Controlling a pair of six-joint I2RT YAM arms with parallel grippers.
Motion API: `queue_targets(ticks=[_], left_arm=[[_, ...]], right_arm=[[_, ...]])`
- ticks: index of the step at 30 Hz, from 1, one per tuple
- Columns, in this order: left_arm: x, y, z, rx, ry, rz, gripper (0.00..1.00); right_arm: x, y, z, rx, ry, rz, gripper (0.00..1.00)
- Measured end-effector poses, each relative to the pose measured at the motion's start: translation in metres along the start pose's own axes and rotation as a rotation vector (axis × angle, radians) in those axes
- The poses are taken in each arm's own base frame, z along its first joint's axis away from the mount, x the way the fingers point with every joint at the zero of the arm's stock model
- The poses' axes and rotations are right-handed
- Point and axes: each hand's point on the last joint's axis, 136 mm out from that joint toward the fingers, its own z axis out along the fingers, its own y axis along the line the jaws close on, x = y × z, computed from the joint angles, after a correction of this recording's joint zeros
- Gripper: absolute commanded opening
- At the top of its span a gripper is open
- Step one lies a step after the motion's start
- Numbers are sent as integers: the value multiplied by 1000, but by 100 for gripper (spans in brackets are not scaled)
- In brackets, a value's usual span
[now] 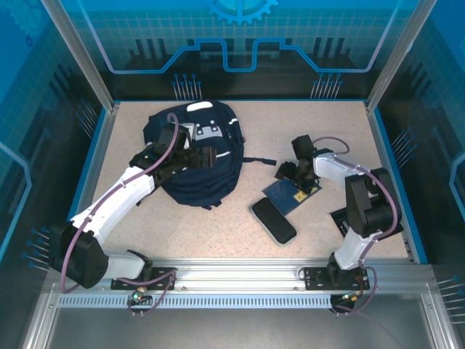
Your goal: Pack books, pencil case, and school supplies into a backpack
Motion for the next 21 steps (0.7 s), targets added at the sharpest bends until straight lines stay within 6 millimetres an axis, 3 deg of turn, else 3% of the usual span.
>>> queue_targets(ticks=[6,10,16,21], left_arm=[[17,-12,17,70,90,-28,99],[28,-24,35,122,178,-39,99],[30,-63,54,196,237,4,98],[31,-85,67,235,264,-14,98]], right_arm=[[-31,61,15,-152,7,-139,81],[-30,69,14,-168,11,-189,81],[-10,63,-6,-146,17,-215,73],[26,85,-6,-177,66,-280,71]])
